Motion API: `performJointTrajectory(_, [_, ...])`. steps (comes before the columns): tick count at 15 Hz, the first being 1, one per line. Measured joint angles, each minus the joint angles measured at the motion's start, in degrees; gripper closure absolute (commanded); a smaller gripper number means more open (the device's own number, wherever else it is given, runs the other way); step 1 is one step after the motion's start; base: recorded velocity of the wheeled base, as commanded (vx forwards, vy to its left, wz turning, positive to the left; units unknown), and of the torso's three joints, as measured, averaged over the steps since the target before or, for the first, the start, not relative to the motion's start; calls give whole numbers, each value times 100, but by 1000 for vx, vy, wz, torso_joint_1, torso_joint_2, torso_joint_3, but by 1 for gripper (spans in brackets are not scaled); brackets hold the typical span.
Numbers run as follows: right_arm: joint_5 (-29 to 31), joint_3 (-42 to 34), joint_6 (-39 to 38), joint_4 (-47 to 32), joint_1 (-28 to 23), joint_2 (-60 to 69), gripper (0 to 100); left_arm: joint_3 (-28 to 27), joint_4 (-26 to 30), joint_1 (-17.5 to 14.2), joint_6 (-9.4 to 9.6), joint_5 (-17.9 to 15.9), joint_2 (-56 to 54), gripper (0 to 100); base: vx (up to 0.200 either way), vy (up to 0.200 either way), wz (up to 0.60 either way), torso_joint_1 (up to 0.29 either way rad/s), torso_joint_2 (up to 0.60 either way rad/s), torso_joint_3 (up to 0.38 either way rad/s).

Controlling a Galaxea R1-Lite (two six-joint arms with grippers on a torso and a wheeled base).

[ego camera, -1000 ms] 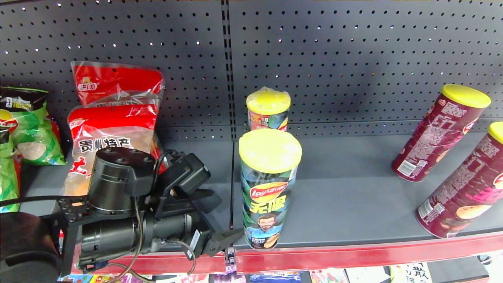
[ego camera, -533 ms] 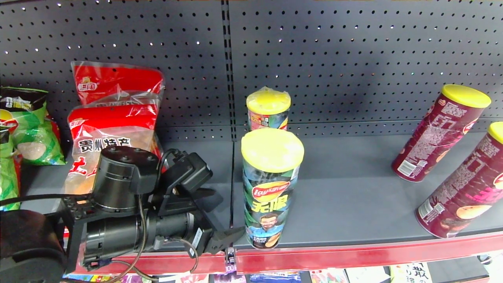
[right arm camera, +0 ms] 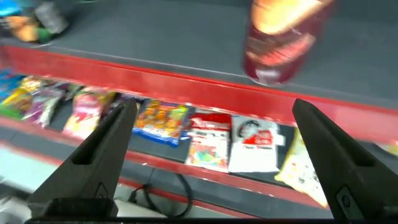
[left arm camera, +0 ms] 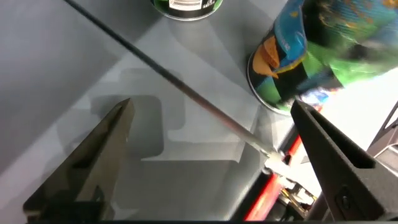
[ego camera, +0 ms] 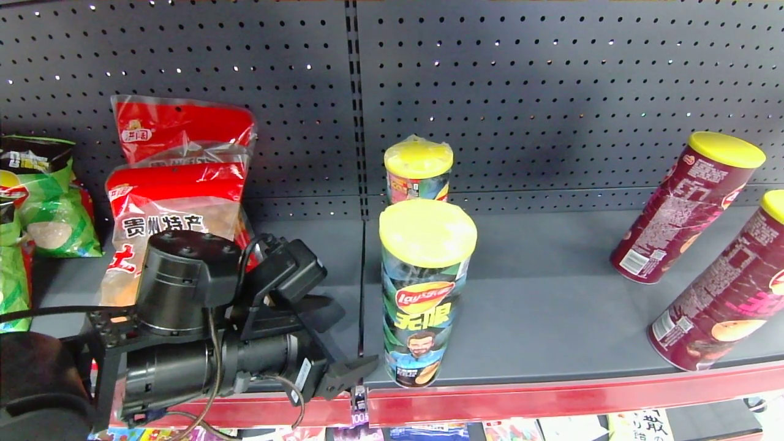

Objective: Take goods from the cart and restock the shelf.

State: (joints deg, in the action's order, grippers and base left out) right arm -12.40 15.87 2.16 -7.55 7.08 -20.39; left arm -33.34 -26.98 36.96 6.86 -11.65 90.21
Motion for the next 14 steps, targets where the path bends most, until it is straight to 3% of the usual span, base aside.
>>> performJointTrajectory(3, [-108, 232, -2, 208, 328, -689, 0, 396, 11, -66, -35, 71, -477, 0, 0, 0, 0, 0, 0, 0])
performJointTrajectory(7, [-130, 339, -60, 1028, 769, -1937, 0, 809, 46, -386, -117, 183, -1220, 0, 0, 0, 0, 0, 0, 0])
performJointTrajectory(14, [-132, 367, -686, 1113, 1329, -2770, 0, 879, 54, -519, -151, 229, -1568, 0, 0, 0, 0, 0, 0, 0])
